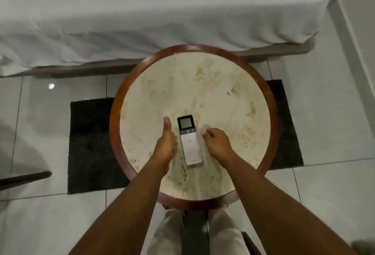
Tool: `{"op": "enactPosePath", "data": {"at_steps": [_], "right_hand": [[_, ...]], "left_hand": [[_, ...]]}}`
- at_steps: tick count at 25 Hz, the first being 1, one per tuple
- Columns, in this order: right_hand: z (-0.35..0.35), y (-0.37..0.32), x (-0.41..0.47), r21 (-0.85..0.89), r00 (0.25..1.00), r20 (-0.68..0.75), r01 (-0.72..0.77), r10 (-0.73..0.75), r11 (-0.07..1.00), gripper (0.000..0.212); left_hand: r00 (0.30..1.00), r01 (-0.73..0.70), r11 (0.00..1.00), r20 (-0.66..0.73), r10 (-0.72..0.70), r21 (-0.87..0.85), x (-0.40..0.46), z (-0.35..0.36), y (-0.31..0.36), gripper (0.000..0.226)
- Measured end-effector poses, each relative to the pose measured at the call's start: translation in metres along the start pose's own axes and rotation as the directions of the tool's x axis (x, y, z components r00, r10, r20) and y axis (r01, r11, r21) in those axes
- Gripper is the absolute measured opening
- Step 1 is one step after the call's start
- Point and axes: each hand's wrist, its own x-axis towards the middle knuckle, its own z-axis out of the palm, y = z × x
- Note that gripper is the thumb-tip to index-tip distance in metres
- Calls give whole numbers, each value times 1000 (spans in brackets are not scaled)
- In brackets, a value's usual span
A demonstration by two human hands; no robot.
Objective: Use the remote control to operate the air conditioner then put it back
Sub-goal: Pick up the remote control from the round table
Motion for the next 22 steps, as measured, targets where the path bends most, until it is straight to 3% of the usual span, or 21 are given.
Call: {"op": "enactPosePath", "data": {"at_steps": [4,9,11,13,17,22], "right_hand": [[21,1,16,-22,1000,-22,16,-16,1000,32],[36,-3,14,214,997,34,-73,67,974,20],[35,-6,4,270,995,68,-91,75,958,16],[24,-14,-5,302,994,82,-88,66,949,19],[-19,-44,-28,385,994,92,-84,52,919,21],[-85,-81,-67,526,998,33,-55,45,849,14]], "left_hand": [[999,-32,992,24,35,-123,20,15,-11,127],[999,-43,990,-30,40,-136,26,14,-18,123],[1000,-27,993,-10,26,-116,15,14,-10,136],[1000,-19,992,4,20,-128,1,15,1,144],[994,-81,989,59,89,-120,-37,21,39,138],[965,-244,968,117,235,65,-94,24,98,134]]}}
